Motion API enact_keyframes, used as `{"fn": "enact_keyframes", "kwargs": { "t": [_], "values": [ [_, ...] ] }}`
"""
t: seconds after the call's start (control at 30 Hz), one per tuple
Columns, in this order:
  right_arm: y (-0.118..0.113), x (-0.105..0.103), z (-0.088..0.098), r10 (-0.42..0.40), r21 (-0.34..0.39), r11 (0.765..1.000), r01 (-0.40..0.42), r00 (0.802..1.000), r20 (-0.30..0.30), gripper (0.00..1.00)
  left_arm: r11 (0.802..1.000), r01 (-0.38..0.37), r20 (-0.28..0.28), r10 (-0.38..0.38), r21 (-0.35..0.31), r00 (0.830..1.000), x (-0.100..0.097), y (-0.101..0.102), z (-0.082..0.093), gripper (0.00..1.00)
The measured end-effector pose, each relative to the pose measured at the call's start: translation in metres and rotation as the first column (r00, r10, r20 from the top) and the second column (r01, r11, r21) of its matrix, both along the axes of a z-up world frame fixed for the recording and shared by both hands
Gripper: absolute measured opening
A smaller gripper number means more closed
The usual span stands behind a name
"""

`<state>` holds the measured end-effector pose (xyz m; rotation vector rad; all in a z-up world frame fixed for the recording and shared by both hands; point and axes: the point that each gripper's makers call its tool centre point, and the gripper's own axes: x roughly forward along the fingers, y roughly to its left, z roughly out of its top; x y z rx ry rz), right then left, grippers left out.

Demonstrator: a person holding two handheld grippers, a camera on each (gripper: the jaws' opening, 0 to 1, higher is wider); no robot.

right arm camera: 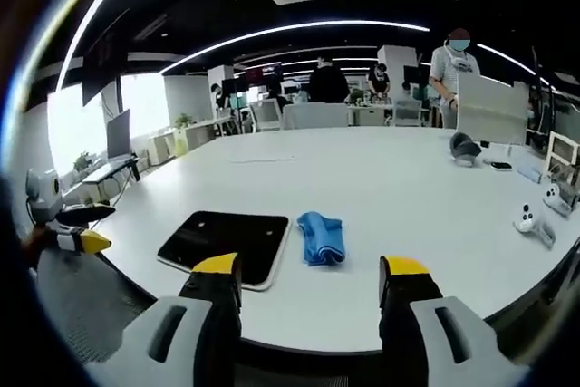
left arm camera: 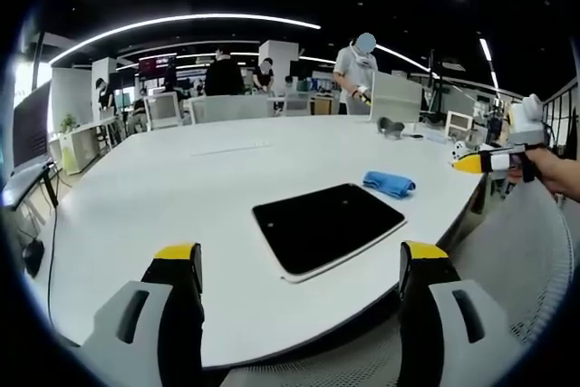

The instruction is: Wipe the mirror surface with the cleaning cloth until all visible marks leave the cleaned area.

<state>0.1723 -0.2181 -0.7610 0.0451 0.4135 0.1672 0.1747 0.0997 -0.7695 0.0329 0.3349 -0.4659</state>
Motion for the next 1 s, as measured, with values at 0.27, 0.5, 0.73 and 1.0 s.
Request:
{"fn": "enact_keyframes", "kwargs": {
  "t": [0.27, 0.5, 0.73, 1.0],
  "values": [
    [-0.003, 0.009, 0.004, -0.019, 0.062, 0.998, 0.022, 0.998, -0.053, 0.64, 1.0, 0.002, 0.007, -0.002, -0.006, 1.0, 0.001, 0.0, 0.001, 0.88],
    [-0.006, 0.014, 0.007, -0.026, 0.065, 0.997, 0.03, 0.997, -0.066, 0.6, 1.0, 0.003, 0.011, -0.003, -0.008, 1.0, 0.001, 0.0, 0.002, 0.87],
    [-0.001, 0.023, 0.006, 0.007, 0.02, 1.0, -0.006, 0.996, -0.088, 0.59, 1.0, 0.005, 0.016, -0.005, -0.011, 1.0, 0.001, -0.001, 0.003, 0.87],
    [0.008, 0.045, 0.006, 0.071, -0.008, 0.997, -0.073, 0.992, -0.107, 0.58, 1.0, 0.004, 0.01, -0.004, -0.008, 1.0, 0.0, -0.001, 0.002, 0.87]
  ]
}}
